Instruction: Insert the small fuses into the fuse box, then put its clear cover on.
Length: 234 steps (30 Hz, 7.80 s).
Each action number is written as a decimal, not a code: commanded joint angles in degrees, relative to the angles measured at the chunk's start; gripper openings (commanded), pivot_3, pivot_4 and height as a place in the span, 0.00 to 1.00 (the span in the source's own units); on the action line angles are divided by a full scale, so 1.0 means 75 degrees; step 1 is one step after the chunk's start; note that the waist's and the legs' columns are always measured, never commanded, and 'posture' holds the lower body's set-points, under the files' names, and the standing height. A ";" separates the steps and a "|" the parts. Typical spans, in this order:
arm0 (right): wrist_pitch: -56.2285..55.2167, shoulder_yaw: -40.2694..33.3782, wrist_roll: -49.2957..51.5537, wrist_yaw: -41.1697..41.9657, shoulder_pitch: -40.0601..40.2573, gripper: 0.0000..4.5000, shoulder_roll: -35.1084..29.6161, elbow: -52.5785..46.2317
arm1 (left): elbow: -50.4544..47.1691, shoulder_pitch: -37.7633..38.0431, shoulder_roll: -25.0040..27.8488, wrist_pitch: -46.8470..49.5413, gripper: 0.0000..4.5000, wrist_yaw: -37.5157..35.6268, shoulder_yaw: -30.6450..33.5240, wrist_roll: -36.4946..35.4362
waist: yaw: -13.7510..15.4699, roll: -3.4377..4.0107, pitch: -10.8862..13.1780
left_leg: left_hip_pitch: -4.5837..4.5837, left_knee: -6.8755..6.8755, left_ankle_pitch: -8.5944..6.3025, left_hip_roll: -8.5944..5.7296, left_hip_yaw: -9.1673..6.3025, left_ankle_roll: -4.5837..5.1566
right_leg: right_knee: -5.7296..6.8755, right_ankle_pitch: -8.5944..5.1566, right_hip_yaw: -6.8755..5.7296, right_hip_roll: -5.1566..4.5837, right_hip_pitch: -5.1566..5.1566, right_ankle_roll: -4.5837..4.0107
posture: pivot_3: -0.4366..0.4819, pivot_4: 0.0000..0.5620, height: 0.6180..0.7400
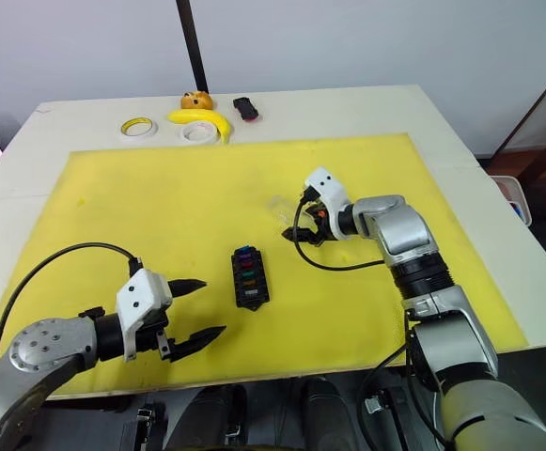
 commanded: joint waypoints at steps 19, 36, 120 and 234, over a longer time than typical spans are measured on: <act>0.0259 0.0020 -0.0082 -0.0394 -0.0305 0.38 0.0189 -0.1070 | -0.0995 0.0385 -0.0909 0.0841 1.00 0.1601 -0.0809 0.0262 | 0.0006 0.0000 0.0000 | -0.0001 0.0000 0.0000 0.0001 -0.0003 0.0000 | 0.0000 0.0004 0.0001 0.0000 0.0000 0.0007 | 0.48 0.27 1.00; 0.1505 -0.0260 0.0534 -0.0925 -0.0571 0.38 0.0317 -0.2447 | -0.0762 -0.0156 -0.2528 0.1508 1.00 0.3708 -0.2747 0.1549 | 0.0006 -0.0001 -0.0001 | -0.0002 0.0000 0.0000 0.0000 -0.0007 0.0000 | 0.0000 0.0004 0.0000 0.0000 0.0001 0.0007 | 0.48 0.27 1.00; 0.1172 0.1523 0.1965 0.1389 0.0483 0.38 -0.2051 -0.5785 | 0.6564 -0.4086 -0.1121 -0.4398 0.57 -0.4504 -0.2247 0.1403 | 0.0030 -0.0001 -0.0002 | -0.0012 0.0003 0.0000 0.0000 -0.0007 0.0001 | -0.0024 0.0000 -0.0011 -0.0005 0.0001 0.0001 | 0.48 0.27 1.00; 0.0702 0.1710 0.1003 0.1325 0.0532 0.78 -0.1850 -0.5283 | 0.7040 -0.4213 -0.1657 -0.5020 0.57 -0.4140 -0.2364 0.2134 | 0.0214 -0.0001 -0.0018 | -0.0001 0.0022 0.0000 -0.0019 -0.0014 0.0003 | -0.0030 -0.0007 -0.0013 -0.0023 0.0034 -0.0011 | 0.48 0.27 1.00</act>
